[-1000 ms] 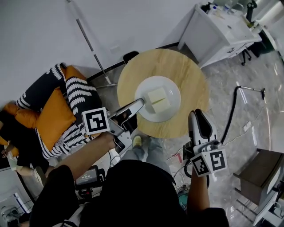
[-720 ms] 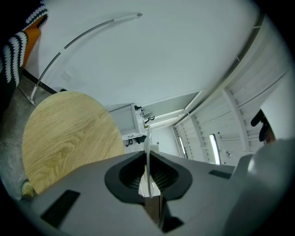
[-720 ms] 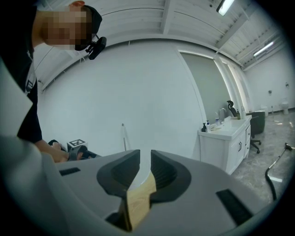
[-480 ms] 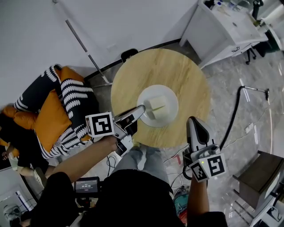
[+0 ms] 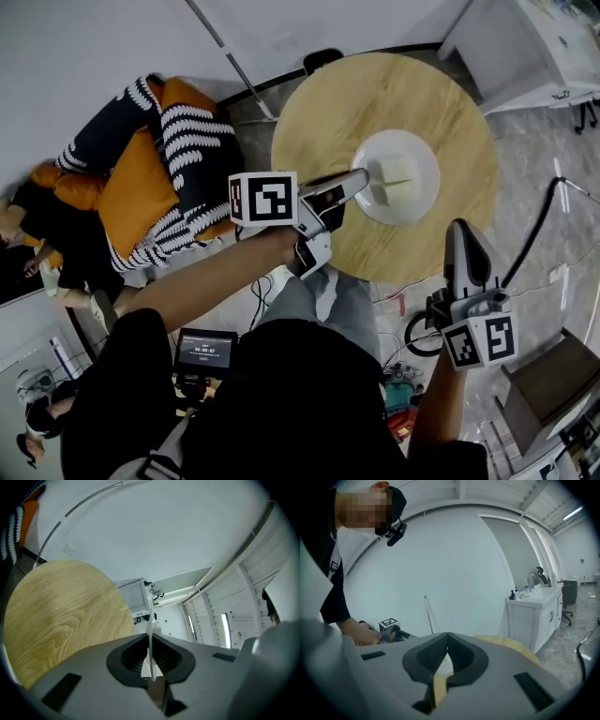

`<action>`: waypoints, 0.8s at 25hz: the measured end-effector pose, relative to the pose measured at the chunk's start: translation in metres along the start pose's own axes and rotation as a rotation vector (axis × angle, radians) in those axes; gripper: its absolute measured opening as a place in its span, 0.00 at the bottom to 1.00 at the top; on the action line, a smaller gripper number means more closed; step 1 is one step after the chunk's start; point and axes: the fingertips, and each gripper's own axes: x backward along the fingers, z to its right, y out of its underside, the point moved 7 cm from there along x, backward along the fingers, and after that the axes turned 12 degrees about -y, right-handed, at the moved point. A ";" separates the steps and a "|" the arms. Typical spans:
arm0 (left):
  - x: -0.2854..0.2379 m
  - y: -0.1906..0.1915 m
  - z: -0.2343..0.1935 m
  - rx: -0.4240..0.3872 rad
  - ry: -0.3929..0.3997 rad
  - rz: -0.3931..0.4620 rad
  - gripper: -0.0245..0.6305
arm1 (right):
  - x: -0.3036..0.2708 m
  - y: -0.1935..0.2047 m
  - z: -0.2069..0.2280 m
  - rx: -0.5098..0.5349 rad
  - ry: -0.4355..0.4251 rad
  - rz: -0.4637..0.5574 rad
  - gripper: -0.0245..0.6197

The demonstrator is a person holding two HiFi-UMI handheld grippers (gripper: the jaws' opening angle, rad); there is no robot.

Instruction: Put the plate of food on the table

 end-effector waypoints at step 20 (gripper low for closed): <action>-0.044 0.037 -0.092 0.086 -0.137 -0.119 0.07 | -0.034 0.062 0.027 -0.098 -0.073 -0.061 0.05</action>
